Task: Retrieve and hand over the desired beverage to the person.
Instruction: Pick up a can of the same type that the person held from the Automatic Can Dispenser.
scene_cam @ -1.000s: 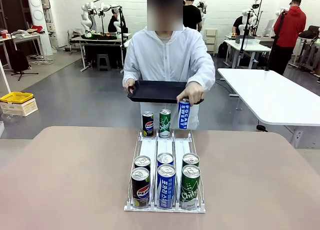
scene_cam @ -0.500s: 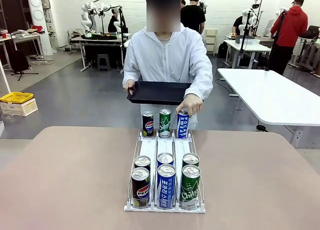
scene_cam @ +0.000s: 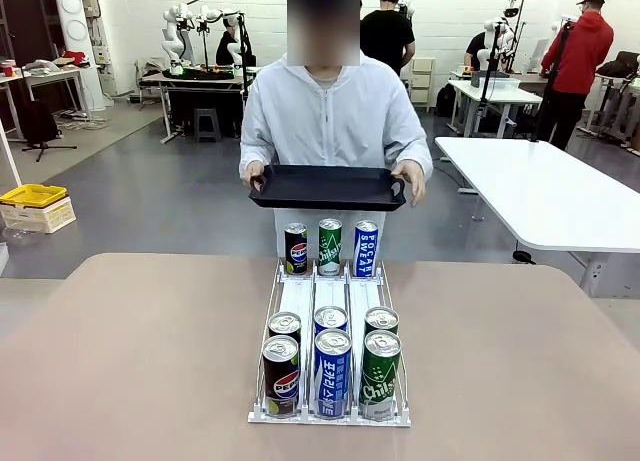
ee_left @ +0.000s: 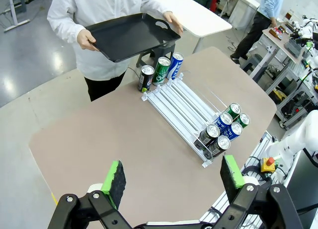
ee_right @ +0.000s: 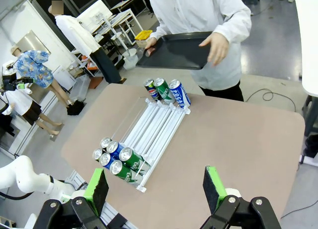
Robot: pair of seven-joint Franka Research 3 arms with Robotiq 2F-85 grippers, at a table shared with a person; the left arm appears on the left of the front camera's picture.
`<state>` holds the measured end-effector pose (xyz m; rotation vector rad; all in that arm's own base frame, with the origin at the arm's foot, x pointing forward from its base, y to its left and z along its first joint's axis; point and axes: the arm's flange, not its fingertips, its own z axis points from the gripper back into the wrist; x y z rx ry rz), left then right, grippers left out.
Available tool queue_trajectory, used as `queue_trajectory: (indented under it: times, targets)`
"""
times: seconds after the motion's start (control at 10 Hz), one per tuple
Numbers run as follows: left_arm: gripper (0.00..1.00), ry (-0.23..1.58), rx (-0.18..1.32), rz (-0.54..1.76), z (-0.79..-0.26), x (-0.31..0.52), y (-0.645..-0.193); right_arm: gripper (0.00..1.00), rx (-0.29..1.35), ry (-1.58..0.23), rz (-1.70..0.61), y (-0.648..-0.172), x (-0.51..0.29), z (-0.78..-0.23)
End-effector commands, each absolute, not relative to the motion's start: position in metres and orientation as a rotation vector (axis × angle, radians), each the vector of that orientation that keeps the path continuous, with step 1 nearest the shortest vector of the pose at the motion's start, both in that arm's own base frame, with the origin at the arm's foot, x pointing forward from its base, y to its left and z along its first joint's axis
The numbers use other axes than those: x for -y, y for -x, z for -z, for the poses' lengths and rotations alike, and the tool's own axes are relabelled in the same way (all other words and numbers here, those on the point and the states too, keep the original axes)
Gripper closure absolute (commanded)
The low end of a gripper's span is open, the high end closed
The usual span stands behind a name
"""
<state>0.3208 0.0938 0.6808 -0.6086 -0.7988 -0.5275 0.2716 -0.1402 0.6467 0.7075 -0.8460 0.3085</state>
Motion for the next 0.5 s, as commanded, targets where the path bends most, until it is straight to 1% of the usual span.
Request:
queue_trajectory:
  times: [0.0,0.1,0.2,0.3,0.4]
  targets:
    - [0.00,0.618,0.808,0.545,-0.682,-0.095,-0.321,0.00,0.855,-0.724,-0.322,-0.274,0.140,-0.648]
    - [0.00,0.609,0.799,0.527,-0.681,-0.094,-0.321,0.00,0.855,-0.724,-0.322,-0.274,0.140,-0.648]
    - [0.00,0.530,0.762,0.588,-0.689,-0.063,-0.328,0.00,0.855,-0.724,-0.322,-0.274,0.140,-0.648]
    - [0.00,0.488,0.724,0.661,-0.698,-0.020,-0.337,0.00,0.855,-0.724,-0.322,-0.274,0.140,-0.648]
    - [0.00,0.399,0.623,0.703,-0.699,0.037,-0.348,0.00,0.855,-0.724,-0.322,-0.274,0.140,-0.648]
